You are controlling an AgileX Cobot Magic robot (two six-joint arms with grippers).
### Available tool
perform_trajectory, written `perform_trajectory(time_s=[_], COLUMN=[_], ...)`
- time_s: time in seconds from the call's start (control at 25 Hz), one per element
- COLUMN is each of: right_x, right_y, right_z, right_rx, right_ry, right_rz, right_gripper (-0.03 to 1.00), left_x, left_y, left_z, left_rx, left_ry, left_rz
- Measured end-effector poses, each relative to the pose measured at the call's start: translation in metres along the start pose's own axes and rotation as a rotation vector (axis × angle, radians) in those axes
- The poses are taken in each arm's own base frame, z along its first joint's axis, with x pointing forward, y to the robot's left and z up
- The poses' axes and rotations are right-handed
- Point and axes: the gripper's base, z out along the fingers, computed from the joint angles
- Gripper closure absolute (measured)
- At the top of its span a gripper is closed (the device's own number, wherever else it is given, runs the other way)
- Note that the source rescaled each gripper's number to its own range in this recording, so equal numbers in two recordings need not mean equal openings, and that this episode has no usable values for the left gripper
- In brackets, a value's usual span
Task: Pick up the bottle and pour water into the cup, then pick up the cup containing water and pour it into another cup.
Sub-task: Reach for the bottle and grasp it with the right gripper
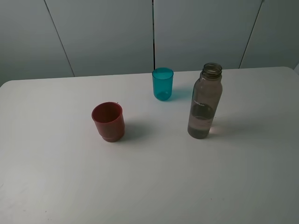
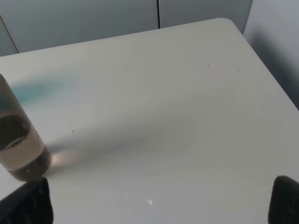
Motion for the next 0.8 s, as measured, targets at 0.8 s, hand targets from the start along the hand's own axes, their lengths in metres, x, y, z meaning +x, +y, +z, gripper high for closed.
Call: perform_trajectory(time_s=[0.8], right_x=[0.0001], right_y=[0.0013], right_z=[0.0000], right_rx=[-0.014], right_ry=[0.001], right_rz=[0.001], right_gripper=[-0.03], left_x=[0.0000], left_y=[0.0000], left_z=[0.0000], left_rx=[0.000], left_ry=[0.000], left_rz=[0.000])
